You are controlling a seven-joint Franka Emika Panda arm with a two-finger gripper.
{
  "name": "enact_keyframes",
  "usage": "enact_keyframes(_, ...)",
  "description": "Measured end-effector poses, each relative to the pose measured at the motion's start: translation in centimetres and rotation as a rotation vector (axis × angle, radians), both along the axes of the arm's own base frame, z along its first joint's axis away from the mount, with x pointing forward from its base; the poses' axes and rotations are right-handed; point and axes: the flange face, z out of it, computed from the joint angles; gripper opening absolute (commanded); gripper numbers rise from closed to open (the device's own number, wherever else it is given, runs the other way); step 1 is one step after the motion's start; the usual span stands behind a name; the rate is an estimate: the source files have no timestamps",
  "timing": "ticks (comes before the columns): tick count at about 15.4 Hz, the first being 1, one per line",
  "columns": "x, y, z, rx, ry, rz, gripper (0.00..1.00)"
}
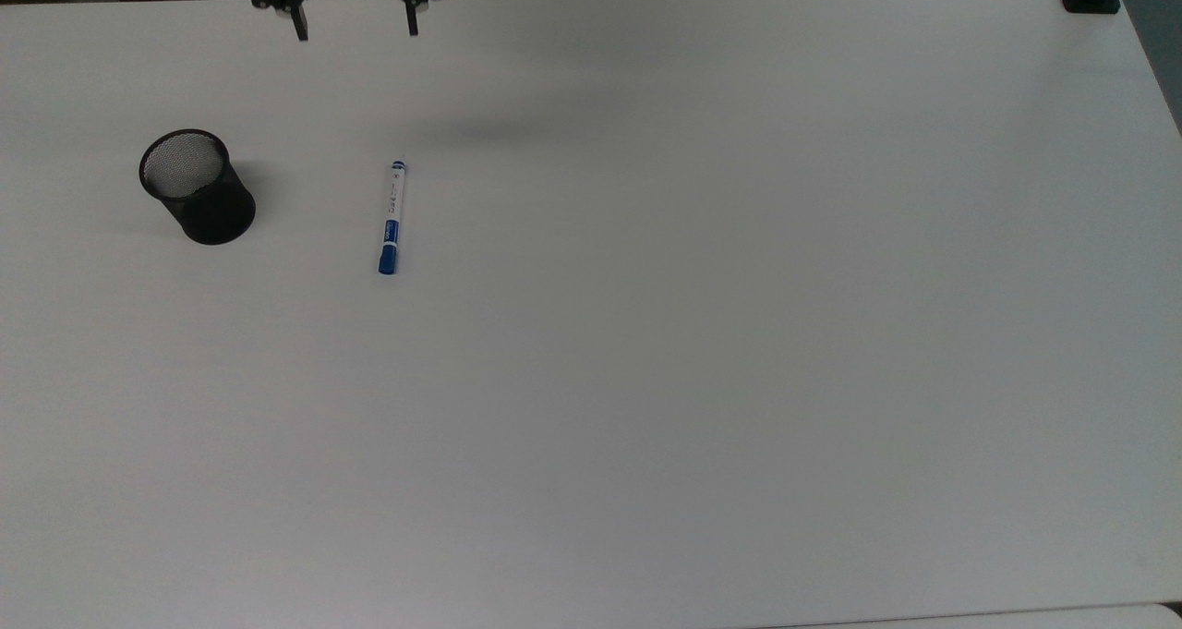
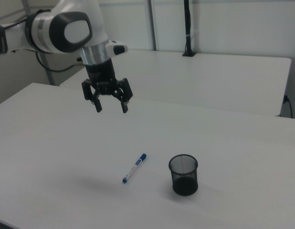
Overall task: Insert the marker
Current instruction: 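Move the open gripper down over the white blue-capped marker, then close the gripper on the marker near its blue cap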
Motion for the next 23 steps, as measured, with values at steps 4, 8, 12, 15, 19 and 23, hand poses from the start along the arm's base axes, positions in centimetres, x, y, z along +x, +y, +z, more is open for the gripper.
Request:
enact_keyframes(4, 1.3, -0.6, -4.9, -0.003, -0.064, -0.078, 1.0)
enact_keyframes(8, 2.5, -0.3, -12.0, 0.0, -0.146, -0.182, 1.0)
enact_keyframes(12, 3.8, -0.3, -17.0, -0.02, -0.13, -0.171, 1.0)
enact_keyframes(15, 4.4, -0.3, -20.1, -0.033, -0.117, -0.152, 1.0)
enact_keyframes(19, 5.2, -0.3, -23.3, -0.04, -0.12, -0.131, 0.73)
enact_keyframes(23, 5.6, -0.2, -25.2, -0.035, -0.129, -0.124, 0.24)
